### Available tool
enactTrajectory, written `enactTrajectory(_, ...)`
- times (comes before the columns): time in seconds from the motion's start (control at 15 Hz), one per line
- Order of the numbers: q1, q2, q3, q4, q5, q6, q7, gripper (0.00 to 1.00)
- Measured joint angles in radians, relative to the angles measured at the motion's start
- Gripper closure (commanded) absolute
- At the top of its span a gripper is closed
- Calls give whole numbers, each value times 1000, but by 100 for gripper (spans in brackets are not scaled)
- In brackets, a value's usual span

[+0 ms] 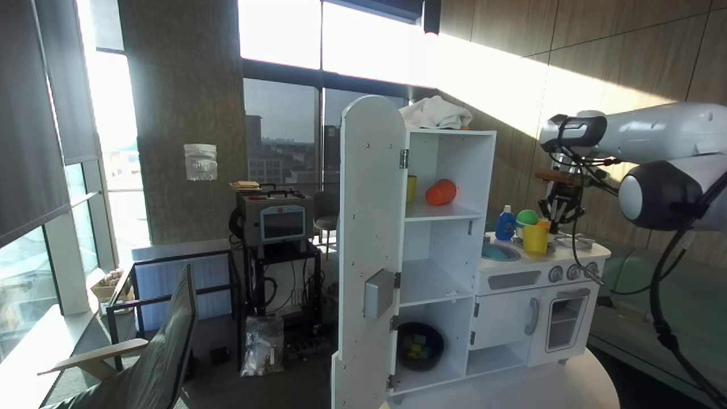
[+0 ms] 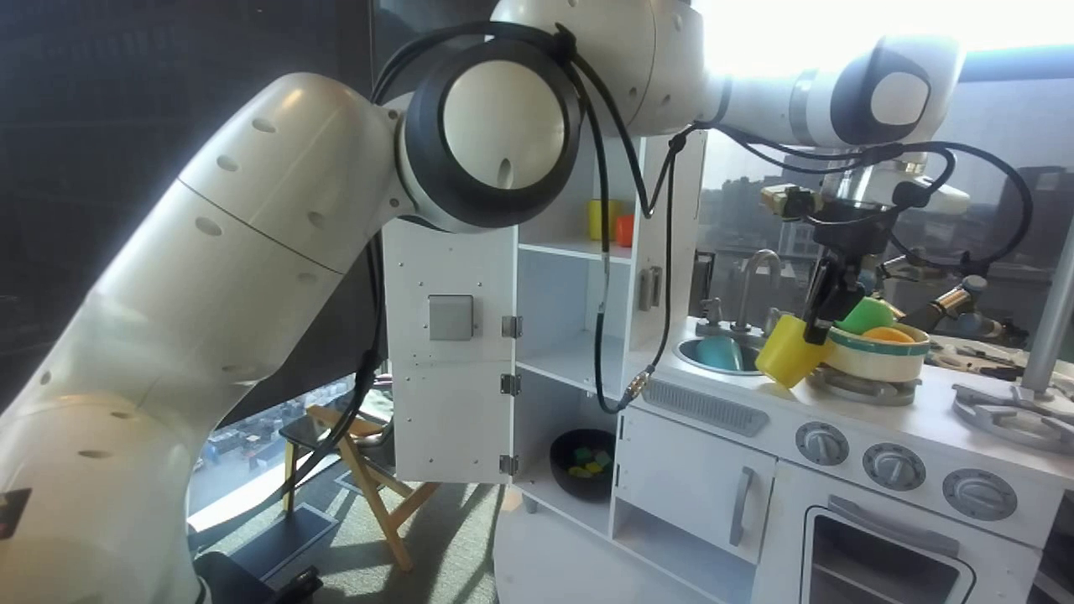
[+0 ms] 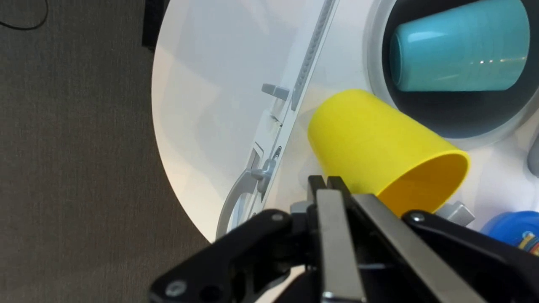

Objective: Put the orange cup on the top shelf of the upper cabinet.

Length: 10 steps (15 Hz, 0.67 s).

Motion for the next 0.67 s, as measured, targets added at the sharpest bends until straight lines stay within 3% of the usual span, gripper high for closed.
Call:
enactTrajectory(0.4,24,-9,0,-83,-29,45,-1,90)
enactTrajectory(0.47,27,-14,0,-95,-29,51,-1,84)
enactTrajectory(0.53,30,-20,0,-107,-29,60,-1,63)
enactTrajectory(0.67,35,-33,0,-132,-29,78,-1,59)
